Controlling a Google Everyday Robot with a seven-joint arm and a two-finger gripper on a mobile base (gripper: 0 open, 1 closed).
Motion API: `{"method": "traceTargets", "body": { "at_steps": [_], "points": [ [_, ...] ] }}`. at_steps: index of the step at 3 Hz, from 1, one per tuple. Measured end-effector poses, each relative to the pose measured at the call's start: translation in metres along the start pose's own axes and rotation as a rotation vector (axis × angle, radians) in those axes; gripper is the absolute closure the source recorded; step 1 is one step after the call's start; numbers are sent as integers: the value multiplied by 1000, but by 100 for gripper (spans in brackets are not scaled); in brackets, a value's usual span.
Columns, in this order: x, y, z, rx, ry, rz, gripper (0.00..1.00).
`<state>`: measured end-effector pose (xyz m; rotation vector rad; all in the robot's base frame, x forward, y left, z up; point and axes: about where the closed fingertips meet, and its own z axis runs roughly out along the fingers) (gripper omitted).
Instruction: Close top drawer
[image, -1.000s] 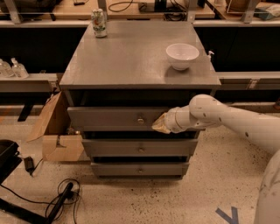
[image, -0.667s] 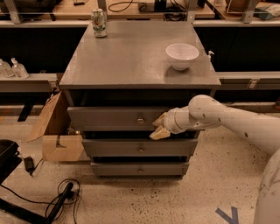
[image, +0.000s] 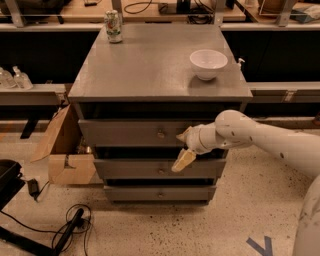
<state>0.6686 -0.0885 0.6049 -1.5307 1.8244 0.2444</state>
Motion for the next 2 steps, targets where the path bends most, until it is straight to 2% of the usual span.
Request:
{"method": "traceTargets", "body": {
  "at_steps": [1,2],
  "points": [
    [0,1,0,0,0,0,0],
    [0,1,0,0,0,0,18]
  ]
}}
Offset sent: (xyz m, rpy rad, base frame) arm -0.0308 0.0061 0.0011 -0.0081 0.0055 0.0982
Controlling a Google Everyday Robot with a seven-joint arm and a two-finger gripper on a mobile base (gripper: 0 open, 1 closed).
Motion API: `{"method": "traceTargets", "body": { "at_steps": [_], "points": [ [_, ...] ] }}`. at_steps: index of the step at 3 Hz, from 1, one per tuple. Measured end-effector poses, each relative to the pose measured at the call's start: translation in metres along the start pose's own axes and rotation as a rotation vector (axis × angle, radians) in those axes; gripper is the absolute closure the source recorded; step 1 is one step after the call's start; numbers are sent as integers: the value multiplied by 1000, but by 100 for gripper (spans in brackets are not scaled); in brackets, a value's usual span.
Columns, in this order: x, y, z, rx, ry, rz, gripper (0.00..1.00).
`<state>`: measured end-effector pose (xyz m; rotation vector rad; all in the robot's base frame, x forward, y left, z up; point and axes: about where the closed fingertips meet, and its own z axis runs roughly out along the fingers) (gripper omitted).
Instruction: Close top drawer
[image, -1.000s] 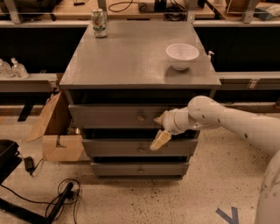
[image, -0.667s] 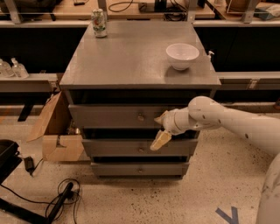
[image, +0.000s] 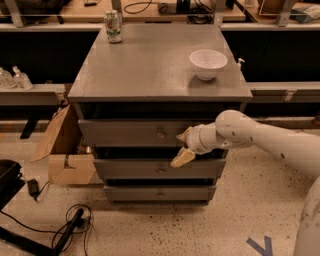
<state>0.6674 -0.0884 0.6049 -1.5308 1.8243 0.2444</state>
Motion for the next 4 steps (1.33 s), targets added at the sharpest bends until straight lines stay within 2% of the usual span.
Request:
{"method": "traceTargets", "body": {
  "at_steps": [1,2,3,4],
  "points": [
    [-1,44,-24,-87,-2,-84,49],
    [-4,75,-54,-142,14,-168,72],
    [-9,81,-104,-159,31,-295,96],
    [-21,60,-174,-116,36,-417,100]
  ]
}}
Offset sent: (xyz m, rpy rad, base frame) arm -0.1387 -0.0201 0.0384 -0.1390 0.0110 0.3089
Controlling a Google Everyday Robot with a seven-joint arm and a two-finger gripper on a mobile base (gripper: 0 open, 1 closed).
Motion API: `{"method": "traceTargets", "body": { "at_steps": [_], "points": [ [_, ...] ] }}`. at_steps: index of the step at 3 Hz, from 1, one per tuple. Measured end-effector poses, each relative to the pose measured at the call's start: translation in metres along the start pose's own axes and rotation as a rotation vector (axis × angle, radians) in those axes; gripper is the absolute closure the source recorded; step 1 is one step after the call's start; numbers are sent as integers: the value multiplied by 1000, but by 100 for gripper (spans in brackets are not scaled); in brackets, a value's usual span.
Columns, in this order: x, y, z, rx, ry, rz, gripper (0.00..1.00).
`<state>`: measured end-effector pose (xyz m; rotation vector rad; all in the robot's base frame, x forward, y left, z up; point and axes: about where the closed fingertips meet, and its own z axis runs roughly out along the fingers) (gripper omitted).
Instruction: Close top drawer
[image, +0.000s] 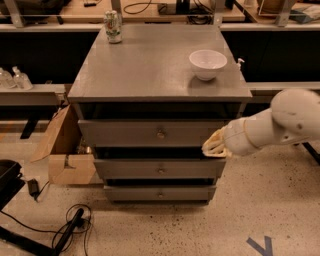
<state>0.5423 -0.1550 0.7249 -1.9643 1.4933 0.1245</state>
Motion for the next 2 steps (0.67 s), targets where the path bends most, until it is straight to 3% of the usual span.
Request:
{"method": "traceTargets", "body": {
  "at_steps": [1,2],
  "points": [
    [2,-24,-84,92,25,-85,100],
    [-1,-32,-163,217,78,-129,100]
  ]
}}
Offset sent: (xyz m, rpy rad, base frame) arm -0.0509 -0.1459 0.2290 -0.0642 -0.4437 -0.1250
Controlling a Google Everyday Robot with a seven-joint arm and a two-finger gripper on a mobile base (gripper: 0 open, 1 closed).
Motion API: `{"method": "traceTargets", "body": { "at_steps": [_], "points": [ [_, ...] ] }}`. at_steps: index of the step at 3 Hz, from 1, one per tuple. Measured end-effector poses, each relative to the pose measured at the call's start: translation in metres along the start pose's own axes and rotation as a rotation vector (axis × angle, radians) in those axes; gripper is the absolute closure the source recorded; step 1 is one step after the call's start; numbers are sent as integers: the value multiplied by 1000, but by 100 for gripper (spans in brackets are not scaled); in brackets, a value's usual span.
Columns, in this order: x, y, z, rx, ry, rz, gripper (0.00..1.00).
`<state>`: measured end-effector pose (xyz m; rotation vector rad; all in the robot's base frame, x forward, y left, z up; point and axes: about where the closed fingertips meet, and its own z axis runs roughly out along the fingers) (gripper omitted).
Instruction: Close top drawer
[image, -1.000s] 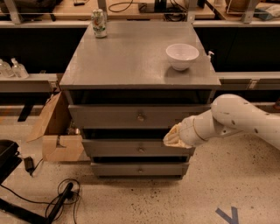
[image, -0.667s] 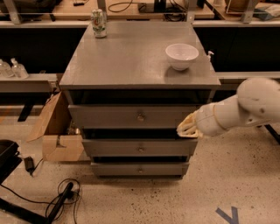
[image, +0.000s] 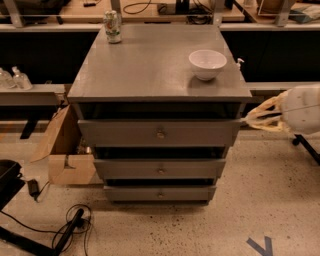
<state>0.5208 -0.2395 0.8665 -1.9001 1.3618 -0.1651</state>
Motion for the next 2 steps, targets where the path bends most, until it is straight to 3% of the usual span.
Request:
{"method": "traceTargets", "body": {
  "at_steps": [1,2],
  "points": [
    [-7,-4,-63,106,99,-40,100],
    [-29,5,-96,142,196,-86,100]
  ]
}}
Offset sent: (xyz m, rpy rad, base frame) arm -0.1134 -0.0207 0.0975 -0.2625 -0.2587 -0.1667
